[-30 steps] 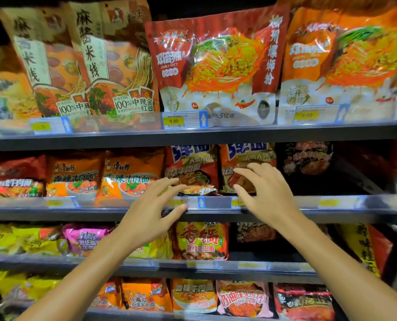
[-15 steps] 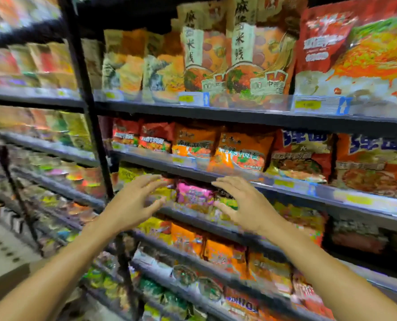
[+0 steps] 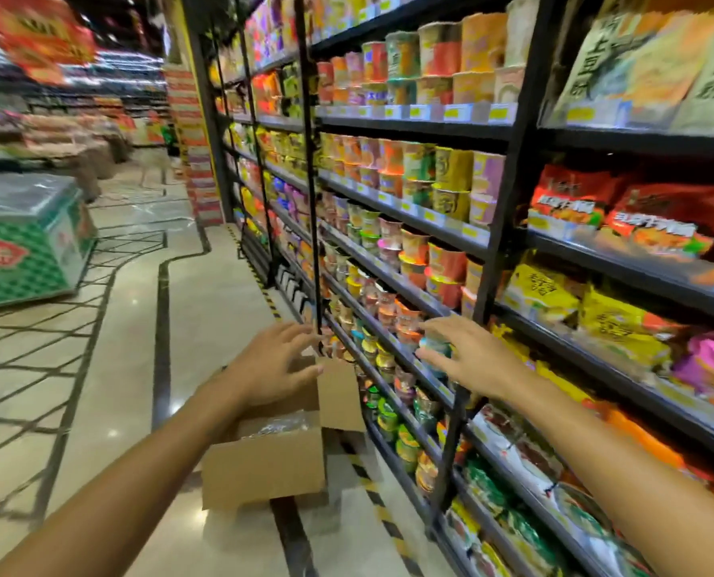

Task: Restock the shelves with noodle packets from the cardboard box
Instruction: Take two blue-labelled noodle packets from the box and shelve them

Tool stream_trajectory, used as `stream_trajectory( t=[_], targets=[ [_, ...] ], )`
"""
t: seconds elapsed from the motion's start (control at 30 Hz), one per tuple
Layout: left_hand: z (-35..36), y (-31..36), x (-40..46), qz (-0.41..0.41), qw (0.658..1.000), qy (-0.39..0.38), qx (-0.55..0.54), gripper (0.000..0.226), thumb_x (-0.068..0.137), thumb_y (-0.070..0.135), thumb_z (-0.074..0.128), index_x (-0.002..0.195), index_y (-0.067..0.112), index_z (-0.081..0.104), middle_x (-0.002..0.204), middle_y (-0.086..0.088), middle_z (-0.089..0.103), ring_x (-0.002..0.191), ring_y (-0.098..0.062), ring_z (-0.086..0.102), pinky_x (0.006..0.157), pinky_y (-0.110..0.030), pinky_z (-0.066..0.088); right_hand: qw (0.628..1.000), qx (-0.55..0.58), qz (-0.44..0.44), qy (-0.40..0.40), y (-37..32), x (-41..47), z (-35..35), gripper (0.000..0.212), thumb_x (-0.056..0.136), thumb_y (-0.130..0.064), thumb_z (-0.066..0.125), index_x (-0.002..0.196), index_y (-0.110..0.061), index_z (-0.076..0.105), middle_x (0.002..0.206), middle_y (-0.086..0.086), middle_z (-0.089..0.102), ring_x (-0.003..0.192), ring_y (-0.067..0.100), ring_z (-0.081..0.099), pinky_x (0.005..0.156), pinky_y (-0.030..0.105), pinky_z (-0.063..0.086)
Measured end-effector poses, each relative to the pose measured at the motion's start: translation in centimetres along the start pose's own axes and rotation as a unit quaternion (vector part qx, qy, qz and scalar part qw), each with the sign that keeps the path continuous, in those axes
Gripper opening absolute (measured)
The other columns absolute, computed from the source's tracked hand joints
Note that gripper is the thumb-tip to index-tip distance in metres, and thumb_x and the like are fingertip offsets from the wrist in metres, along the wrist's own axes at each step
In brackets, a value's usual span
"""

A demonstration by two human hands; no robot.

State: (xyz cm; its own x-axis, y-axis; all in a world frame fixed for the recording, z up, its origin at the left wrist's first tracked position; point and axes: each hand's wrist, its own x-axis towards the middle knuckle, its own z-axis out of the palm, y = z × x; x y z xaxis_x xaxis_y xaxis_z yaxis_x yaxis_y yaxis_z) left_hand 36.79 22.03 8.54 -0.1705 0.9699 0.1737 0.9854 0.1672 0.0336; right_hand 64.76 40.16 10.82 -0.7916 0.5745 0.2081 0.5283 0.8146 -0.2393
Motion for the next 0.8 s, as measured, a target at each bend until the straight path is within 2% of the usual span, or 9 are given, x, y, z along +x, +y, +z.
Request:
stream_trajectory(
  t=[0.1, 0.17, 0.23, 0.4, 0.5, 0.63, 0.8],
  targets=[
    [1.2, -5.7, -2.5, -0.06, 0.998, -0.014, -0.017, 0.071, 0.091, 0.074, 0.027, 0.148, 0.034, 0.039, 0.158, 0.003, 0.034, 0.146, -0.02, 0.023, 0.119, -0.038, 0.018, 0.999, 0.013, -0.026, -0.043, -3.3, 4.4, 3.8, 0.06, 0.096, -0.063, 0.043, 0.147, -0.031, 0.044, 0.153, -0.009, 0.044, 0.142, 0.014, 0.036, 0.115, 0.037, 0.033],
    [2.5, -9.1, -3.9, -0.095, 0.995, -0.021, -0.027, 0.091, 0.079, 0.087, 0.009, 0.147, 0.035, 0.04, 0.157, 0.004, 0.036, 0.146, -0.02, 0.025, 0.119, -0.04, 0.021, 0.996, 0.027, -0.041, -0.072, -4.9, 6.8, 6.3, 0.061, 0.096, -0.064, 0.041, 0.146, -0.03, 0.045, 0.149, -0.007, 0.047, 0.14, 0.015, 0.039, 0.114, 0.039, 0.035],
    [3.8, -11.8, -4.7, -0.129, 0.991, -0.03, -0.034, 0.103, 0.072, 0.092, 0.001, 0.147, 0.034, 0.041, 0.157, 0.004, 0.035, 0.146, -0.02, 0.025, 0.12, -0.043, 0.023, 0.993, 0.038, -0.048, -0.097, -6.1, 9.4, 8.9, 0.065, 0.094, -0.07, 0.037, 0.145, -0.032, 0.046, 0.148, -0.007, 0.049, 0.139, 0.016, 0.04, 0.112, 0.04, 0.038],
    [7.6, -17.6, -4.3, -0.199, 0.977, -0.071, -0.032, 0.068, 0.09, 0.073, 0.033, 0.147, 0.037, 0.039, 0.16, 0.007, 0.028, 0.149, -0.019, 0.021, 0.12, -0.048, 0.024, 0.986, 0.067, -0.056, -0.141, -7.7, 16.6, 15.6, 0.072, 0.091, -0.074, 0.033, 0.146, -0.029, 0.045, 0.152, -0.004, 0.045, 0.143, 0.02, 0.036, 0.115, 0.042, 0.034],
    [10.3, -21.8, -2.0, -0.226, 0.969, -0.092, -0.04, 0.066, 0.09, 0.074, 0.034, 0.146, 0.039, 0.038, 0.159, 0.01, 0.03, 0.147, -0.017, 0.024, 0.119, -0.047, 0.027, 0.98, 0.088, -0.061, -0.167, -7.4, 21.4, 19.5, 0.064, 0.093, -0.07, 0.038, 0.145, -0.034, 0.046, 0.154, -0.006, 0.042, 0.146, 0.019, 0.031, 0.118, 0.04, 0.028],
    [14.2, -27.4, 4.3, -0.239, 0.962, -0.12, -0.051, 0.071, 0.088, 0.077, 0.028, 0.146, 0.038, 0.039, 0.158, 0.008, 0.033, 0.146, -0.017, 0.026, 0.118, -0.045, 0.027, 0.974, 0.092, -0.052, -0.199, -5.7, 28.4, 24.4, 0.057, 0.098, -0.06, 0.043, 0.147, -0.029, 0.045, 0.152, -0.001, 0.046, 0.142, 0.019, 0.037, 0.112, 0.036, 0.033],
    [18.5, -32.2, 12.6, -0.255, 0.951, -0.156, -0.083, 0.06, 0.096, 0.063, 0.039, 0.147, 0.033, 0.04, 0.157, 0.007, 0.035, 0.145, -0.017, 0.028, 0.118, -0.042, 0.029, 0.964, 0.106, -0.013, -0.243, -3.5, 37.5, 29.2, 0.059, 0.099, -0.058, 0.045, 0.147, -0.024, 0.045, 0.151, 0.002, 0.046, 0.141, 0.02, 0.038, 0.11, 0.033, 0.032]
  ],
)
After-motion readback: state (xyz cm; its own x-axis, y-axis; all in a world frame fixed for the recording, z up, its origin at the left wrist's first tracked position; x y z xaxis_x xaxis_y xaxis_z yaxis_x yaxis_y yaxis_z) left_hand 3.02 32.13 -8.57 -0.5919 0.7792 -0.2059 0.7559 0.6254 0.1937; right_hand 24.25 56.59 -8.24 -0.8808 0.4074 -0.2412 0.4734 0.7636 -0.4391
